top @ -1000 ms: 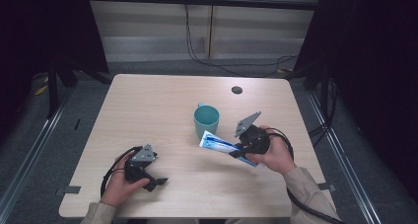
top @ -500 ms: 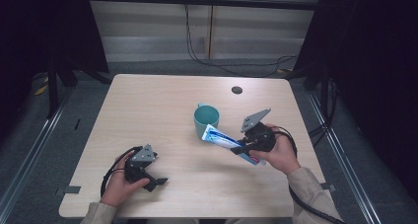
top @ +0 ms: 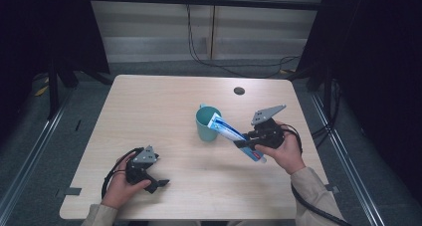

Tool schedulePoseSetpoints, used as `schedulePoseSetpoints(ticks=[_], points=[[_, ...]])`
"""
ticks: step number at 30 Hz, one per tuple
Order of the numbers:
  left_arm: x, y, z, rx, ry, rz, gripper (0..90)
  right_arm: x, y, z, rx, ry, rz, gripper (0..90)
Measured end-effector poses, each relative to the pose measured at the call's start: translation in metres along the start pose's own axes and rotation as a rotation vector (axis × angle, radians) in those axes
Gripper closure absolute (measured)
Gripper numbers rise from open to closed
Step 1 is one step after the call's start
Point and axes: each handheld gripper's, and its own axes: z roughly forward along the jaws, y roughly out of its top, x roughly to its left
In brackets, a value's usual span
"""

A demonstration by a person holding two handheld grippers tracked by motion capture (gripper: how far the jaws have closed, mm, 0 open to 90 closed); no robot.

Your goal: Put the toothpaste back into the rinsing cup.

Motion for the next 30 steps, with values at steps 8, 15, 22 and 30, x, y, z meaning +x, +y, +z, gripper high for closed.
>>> schedulePoseSetpoints(ticks=[8,15,22,30], points=[[0.000,0.000,0.000,0.000,0.000,0.000,0.0,-0.005,0.001,-0.006,-0.068,-0.025,0.032,74.2],[0.000,0.000,0.000,0.000,0.000,0.000,0.0,-0.009,0.002,-0.008,-0.128,-0.059,0.062,74.3],[0.000,0.000,0.000,0.000,0.000,0.000,0.0,-0.012,0.007,-0.011,-0.197,-0.094,0.089,74.2],[0.000,0.000,0.000,-0.003,0.001,-0.001,0.0,-0.016,0.008,-0.010,-0.248,-0.106,0.127,74.2]])
